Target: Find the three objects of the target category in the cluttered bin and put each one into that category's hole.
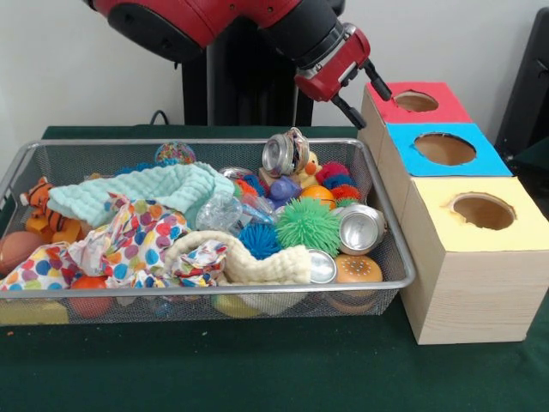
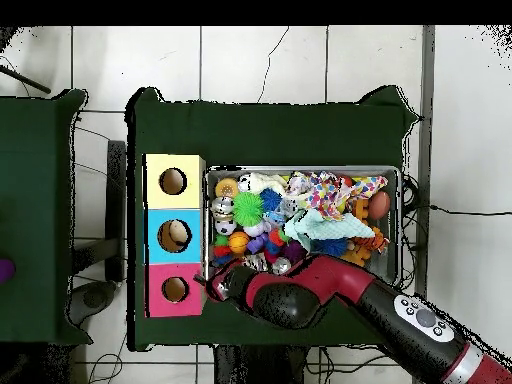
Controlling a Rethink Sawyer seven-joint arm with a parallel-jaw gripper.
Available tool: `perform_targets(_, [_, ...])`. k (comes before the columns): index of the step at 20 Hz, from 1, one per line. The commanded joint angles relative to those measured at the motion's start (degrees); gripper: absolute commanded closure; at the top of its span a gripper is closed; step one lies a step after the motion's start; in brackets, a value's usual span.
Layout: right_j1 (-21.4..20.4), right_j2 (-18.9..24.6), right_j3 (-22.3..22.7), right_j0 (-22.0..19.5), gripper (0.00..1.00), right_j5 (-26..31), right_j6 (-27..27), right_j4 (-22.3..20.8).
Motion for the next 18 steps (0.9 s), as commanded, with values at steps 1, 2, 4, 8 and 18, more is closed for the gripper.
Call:
perform_targets(1, [3.0, -2.4, -9.8, 0.8, 0.00, 7.4, -19.6, -4.8])
perform_targets(2, [3.1, -2.5, -9.9, 0.9, 0.00, 7.3, -19.5, -5.0])
perform_targets(4, [3.3, -2.5, -10.2, 1.2, 0.00, 7.3, -19.1, -5.2])
perform_targets(8, [4.2, -2.2, -10.6, 0.8, 0.00, 7.9, -19.9, -5.2])
perform_targets(18, [6.4, -0.3, -11.8, -2.9, 0.00, 14.0, -27.7, -2.1])
